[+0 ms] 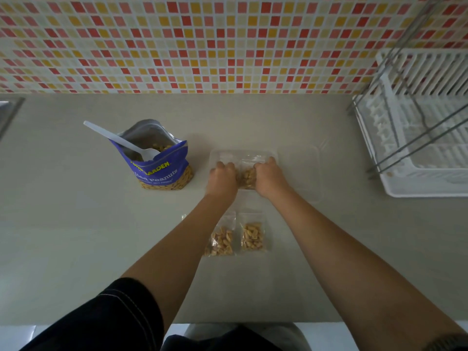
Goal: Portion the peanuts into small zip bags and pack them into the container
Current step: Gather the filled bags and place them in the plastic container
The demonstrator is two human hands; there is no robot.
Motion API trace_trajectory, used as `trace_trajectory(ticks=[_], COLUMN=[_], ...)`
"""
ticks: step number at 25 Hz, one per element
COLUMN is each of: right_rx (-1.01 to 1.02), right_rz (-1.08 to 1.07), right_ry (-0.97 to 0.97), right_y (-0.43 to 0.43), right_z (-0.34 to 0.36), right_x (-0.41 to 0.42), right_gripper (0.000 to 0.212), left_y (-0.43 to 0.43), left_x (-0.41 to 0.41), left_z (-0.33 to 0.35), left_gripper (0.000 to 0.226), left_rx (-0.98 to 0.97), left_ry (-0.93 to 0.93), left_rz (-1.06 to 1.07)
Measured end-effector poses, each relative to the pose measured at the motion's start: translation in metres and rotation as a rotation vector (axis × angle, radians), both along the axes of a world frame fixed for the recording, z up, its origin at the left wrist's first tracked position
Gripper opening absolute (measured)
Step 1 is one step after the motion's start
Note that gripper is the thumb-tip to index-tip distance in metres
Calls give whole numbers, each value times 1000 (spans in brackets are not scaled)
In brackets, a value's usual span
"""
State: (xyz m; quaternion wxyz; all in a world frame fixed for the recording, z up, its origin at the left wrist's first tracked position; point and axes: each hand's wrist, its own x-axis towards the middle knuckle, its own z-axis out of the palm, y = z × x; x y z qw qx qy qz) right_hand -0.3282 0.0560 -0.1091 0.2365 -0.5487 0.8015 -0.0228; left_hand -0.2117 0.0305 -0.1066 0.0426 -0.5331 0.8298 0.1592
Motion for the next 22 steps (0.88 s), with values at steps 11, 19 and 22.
trace_trajectory(ticks=[11,19,22], right_rx=[-188,-191,-259], right_rz=[-101,-286,-271], right_ry=[-194,-360,-380], right_y=[117,146,148], right_z=[8,-16,-20], right_x=[31,65,70], right_gripper=[40,30,28], left_y=[76,109,110], left_x=[98,110,115], left_z=[3,-6,-10], left_gripper=[42,56,59], left_rx=[190,383,364], left_ry=[133,520,662], left_rz=[345,671,715])
